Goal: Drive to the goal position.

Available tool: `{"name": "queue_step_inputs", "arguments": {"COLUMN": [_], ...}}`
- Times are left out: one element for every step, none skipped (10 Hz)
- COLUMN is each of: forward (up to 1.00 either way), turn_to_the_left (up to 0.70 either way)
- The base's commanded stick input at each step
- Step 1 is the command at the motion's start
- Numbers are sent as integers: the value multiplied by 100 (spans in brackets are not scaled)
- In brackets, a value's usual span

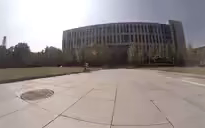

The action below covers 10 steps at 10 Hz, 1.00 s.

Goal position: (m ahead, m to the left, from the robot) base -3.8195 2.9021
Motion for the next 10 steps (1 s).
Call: {"name": "queue_step_inputs", "arguments": {"forward": [70, 70, 70, 70, 70, 70, 70, 70, 70, 70], "turn_to_the_left": [0, 0, 0, 0, 0, 0, 0, 0, 0, 0]}}
